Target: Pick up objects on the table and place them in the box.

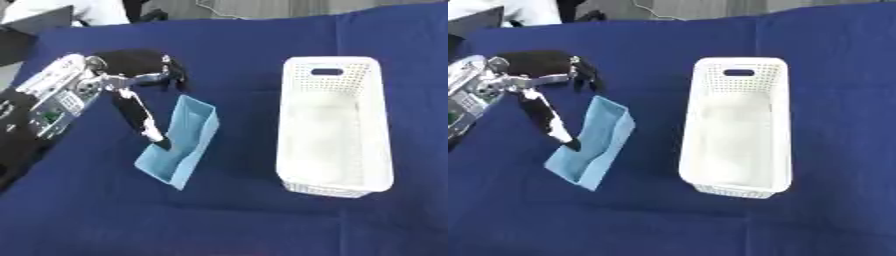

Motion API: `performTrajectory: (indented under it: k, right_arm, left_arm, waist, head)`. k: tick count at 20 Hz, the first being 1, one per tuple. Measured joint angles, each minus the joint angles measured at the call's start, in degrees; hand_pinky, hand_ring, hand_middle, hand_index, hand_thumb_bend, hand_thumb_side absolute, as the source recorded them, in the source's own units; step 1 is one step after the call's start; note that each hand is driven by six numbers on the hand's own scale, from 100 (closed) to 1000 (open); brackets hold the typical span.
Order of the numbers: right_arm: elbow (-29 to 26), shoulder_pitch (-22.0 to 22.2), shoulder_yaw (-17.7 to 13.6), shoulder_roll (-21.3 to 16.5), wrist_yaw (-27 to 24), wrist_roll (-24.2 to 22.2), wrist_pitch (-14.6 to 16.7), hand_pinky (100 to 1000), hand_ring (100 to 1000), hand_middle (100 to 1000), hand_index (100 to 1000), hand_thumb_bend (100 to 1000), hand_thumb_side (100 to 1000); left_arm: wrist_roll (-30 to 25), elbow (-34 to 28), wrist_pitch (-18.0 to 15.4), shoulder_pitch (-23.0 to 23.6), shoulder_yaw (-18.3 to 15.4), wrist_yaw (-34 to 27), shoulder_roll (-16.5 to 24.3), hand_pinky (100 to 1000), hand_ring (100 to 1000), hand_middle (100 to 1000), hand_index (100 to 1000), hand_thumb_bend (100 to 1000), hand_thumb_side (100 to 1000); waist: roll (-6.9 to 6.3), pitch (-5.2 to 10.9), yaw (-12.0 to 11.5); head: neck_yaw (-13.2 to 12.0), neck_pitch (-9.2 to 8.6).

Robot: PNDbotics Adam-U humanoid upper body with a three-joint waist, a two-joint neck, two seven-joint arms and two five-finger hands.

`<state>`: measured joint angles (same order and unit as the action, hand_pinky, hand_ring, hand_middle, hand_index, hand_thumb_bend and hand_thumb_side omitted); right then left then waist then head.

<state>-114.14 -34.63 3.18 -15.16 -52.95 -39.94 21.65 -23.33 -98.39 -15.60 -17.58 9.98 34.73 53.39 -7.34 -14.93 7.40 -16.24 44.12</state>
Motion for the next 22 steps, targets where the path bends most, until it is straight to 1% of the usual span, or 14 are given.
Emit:
performTrajectory:
  k: [4,11,14,19,20,21,22]
  right_arm:
    - [0.00,0.00,0.01,0.00,-0.03,-0.10,-0.11,613,727,770,775,100,680]
    - [0.00,-0.01,0.01,0.01,-0.17,-0.18,-0.18,613,727,770,775,100,678]
    - [0.00,-0.01,0.01,0.04,-0.32,-0.19,-0.19,613,727,770,775,100,678]
    - [0.00,-0.01,0.01,0.45,-0.45,-0.21,-0.24,613,727,770,775,100,678]
    - [0.00,-0.01,0.01,0.45,-0.46,-0.21,-0.25,613,726,770,775,100,698]
    - [0.00,-0.01,0.01,0.45,-0.46,-0.20,-0.28,613,727,770,775,100,697]
    - [0.00,-0.01,0.02,0.45,-0.46,-0.15,-0.34,613,726,770,775,100,701]
  left_arm:
    - [0.18,0.57,-0.26,0.14,0.27,0.18,-0.24,319,506,577,758,1000,475]
    - [0.53,1.58,-0.49,-0.22,0.29,2.50,-3.72,320,505,575,758,1000,481]
    - [0.63,2.03,-0.59,-1.17,0.27,3.95,-4.98,322,507,577,759,1000,485]
    - [1.21,2.61,-0.87,-2.60,-0.22,6.36,-6.46,324,508,579,760,1000,491]
    - [1.38,2.67,-0.86,-2.82,-0.40,6.80,-6.66,324,507,577,756,1000,497]
    - [1.59,2.84,-0.90,-3.12,-0.46,7.23,-6.68,324,507,578,758,1000,494]
    - [1.83,3.01,-0.92,-3.35,-0.56,7.58,-6.70,305,482,535,712,849,490]
  waist:
    - [0.02,-0.05,0.00]
    - [0.23,-0.11,0.17]
    - [0.28,-0.11,0.20]
    - [0.38,-0.11,0.19]
    - [0.39,-0.11,0.19]
    - [0.38,-0.11,0.19]
    - [0.38,-0.11,0.18]
  head:
    - [0.06,0.00]
    - [0.08,0.00]
    - [0.17,0.00]
    - [2.95,0.00]
    - [3.48,0.00]
    - [3.87,0.00]
    - [4.20,0.00]
